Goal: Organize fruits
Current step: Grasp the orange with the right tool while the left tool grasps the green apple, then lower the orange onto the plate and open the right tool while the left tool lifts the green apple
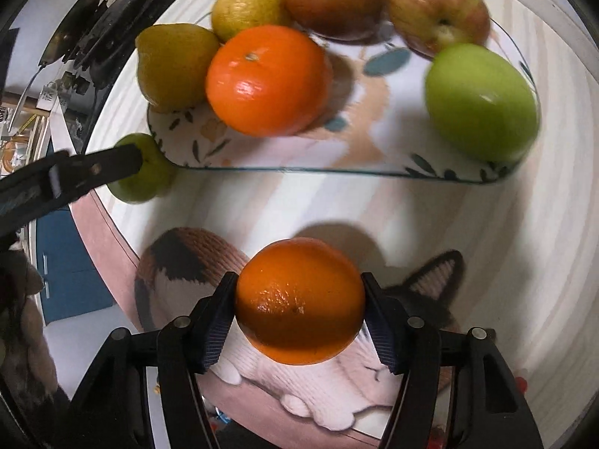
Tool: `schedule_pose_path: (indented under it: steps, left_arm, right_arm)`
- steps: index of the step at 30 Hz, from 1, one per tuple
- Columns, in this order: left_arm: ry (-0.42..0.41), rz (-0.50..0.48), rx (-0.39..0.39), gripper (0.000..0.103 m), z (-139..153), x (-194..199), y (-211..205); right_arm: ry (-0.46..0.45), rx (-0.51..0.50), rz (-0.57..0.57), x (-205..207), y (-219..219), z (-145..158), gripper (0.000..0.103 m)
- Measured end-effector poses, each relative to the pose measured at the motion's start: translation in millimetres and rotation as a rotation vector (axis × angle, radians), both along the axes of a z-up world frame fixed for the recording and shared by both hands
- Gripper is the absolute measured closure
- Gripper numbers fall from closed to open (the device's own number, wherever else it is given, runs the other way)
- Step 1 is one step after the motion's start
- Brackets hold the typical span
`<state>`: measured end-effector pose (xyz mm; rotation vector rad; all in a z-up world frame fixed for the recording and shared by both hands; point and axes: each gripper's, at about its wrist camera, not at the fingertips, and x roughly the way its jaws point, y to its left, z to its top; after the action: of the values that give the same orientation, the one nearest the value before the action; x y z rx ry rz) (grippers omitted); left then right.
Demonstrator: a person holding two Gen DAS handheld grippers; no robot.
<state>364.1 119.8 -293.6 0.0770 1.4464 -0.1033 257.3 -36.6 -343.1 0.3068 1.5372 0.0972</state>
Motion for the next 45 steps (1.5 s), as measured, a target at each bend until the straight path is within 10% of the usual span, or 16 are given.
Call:
schedule_pose_path:
  steps: [6, 17, 31, 45]
  left_arm:
    - [-0.002, -0.06, -0.045, 0.045, -8.5, -0.7, -11.4]
    - [-0.014, -0.055, -0.091, 0.046, 5.2, -28.3, -19.8]
    - [-0.141, -0.163, -0.226, 0.046, 108.0, 16.7, -54.4]
    - [-0.042, -0.213, -0.092, 0.046, 52.6, 122.7, -66.5]
  right_arm:
    - [-0.001, -0.004, -0.022, -8.5, -15.4, 4.6, 0.036]
    - [-0.04, 0.047, -0.083, -11.8, -36.3, 26.8, 0.037]
    - [-0.211, 0.088, -0.258, 17.9, -118.7, 105.0, 0.037]
    - [-0.14, -0.099, -0.279, 87.0, -174.0, 61.5, 0.037]
